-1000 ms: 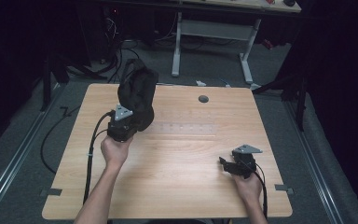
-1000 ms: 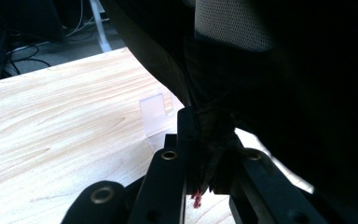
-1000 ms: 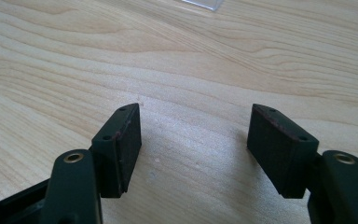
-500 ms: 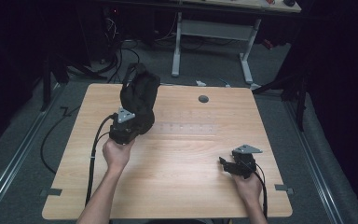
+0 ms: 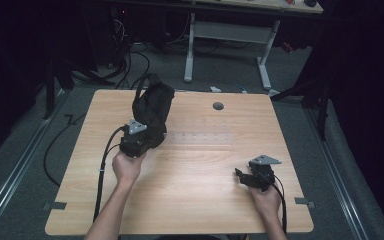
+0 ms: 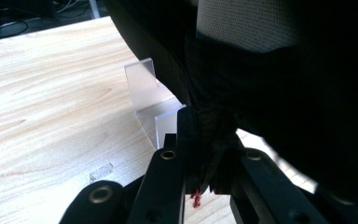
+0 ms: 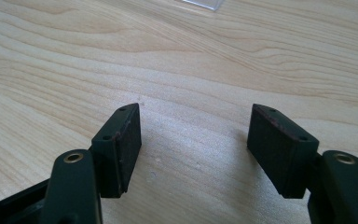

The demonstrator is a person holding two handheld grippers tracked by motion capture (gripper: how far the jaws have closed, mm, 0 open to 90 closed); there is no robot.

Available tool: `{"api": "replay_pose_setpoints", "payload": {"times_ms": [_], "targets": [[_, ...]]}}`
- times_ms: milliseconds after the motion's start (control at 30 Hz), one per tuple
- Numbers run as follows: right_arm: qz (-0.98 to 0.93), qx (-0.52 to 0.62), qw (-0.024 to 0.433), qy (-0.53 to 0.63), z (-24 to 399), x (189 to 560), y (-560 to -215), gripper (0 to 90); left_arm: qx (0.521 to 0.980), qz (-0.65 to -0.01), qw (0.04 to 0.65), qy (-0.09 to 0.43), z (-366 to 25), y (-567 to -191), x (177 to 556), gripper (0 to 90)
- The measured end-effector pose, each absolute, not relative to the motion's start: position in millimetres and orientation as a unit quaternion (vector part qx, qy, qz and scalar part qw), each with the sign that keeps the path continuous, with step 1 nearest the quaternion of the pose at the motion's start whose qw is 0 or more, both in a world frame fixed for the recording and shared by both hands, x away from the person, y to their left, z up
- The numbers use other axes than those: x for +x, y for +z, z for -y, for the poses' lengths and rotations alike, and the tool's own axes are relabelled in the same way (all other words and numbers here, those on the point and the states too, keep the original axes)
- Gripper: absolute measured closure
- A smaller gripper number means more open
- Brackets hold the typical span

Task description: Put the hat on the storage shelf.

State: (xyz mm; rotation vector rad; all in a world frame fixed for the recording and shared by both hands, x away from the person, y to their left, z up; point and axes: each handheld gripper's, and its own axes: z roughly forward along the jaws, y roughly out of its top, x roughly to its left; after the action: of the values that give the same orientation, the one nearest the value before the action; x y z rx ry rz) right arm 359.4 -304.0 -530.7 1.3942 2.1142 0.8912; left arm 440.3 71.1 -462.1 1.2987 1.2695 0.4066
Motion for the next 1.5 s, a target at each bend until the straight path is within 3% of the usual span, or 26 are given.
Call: {"api": "replay_pose_setpoints", "payload": {"times_ms": [233,467,700,1500], "targets": [[-0.767,0.506,0.226,0.323,304,359,-531,35.2,0.547,-0.556,0.606,0.159,-77,-461,440,79.6],[-0.767,0.505,0.227,0.323,304,360,-531,35.2,0.542,-0.567,0.600,0.159,-79,-461,439,51.0],[-0.767,0.506,0.227,0.323,304,359,-531,35.2,0.533,-0.573,0.606,0.143,-85,-458,434,36.4],[-0.767,0.506,0.226,0.324,304,359,-531,35.2,0.518,-0.577,0.619,0.124,-110,-454,402,32.4]]}}
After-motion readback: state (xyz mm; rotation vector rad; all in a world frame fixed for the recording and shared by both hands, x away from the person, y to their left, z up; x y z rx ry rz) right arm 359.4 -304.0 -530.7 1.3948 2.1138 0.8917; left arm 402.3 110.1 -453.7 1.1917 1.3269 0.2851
